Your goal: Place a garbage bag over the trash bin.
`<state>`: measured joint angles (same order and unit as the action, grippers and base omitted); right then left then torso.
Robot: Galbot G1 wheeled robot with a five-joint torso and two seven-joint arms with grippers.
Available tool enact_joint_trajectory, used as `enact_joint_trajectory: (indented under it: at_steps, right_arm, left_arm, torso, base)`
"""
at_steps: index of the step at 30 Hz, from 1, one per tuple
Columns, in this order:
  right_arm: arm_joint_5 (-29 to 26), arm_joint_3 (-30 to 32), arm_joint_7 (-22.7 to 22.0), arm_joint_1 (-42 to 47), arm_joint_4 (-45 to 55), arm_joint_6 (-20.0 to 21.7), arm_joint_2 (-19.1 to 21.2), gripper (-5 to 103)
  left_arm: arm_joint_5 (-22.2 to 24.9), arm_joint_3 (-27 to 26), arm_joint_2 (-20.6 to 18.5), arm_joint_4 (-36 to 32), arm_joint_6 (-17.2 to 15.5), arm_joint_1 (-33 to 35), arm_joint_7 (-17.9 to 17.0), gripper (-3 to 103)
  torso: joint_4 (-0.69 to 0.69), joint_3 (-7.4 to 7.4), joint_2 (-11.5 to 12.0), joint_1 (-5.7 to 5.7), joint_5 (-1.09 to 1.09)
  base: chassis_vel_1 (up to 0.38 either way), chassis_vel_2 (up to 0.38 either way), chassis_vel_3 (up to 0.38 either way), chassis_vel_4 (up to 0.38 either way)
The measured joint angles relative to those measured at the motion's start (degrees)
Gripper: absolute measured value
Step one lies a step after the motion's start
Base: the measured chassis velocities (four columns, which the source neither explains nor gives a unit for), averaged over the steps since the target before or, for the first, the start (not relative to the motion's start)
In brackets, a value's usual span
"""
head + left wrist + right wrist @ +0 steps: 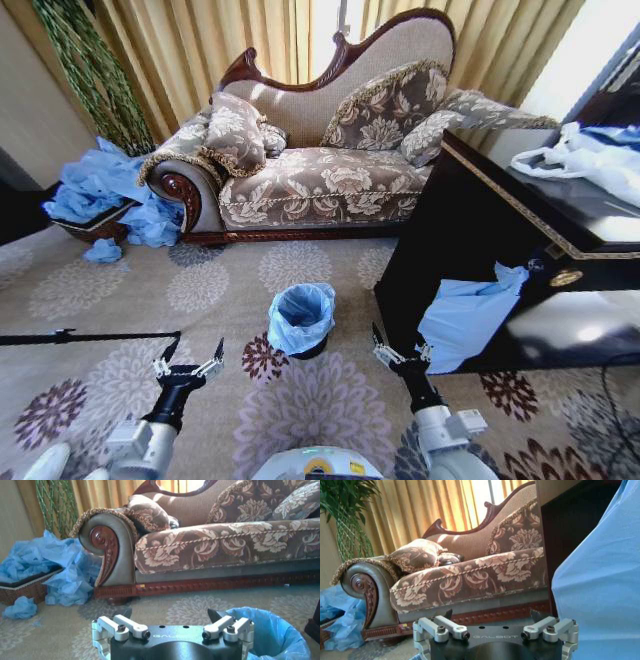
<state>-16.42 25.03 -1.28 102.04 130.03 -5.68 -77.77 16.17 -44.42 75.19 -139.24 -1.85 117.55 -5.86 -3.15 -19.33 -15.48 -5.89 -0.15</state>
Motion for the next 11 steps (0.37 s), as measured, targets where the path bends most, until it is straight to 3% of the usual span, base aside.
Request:
enact_joint_trajectory:
  at_steps: [11]
  right_arm:
    - [0.0,0.0,0.0,0.0,0.0,0.0,0.0,100]
  left_arm:
    - [0.0,0.0,0.0,0.0,0.0,0.0,0.0,100]
  torso:
    - [0.00,0.00,0.0,0.00,0.00]
  base:
    - [0.000,0.000,0.000,0.000]
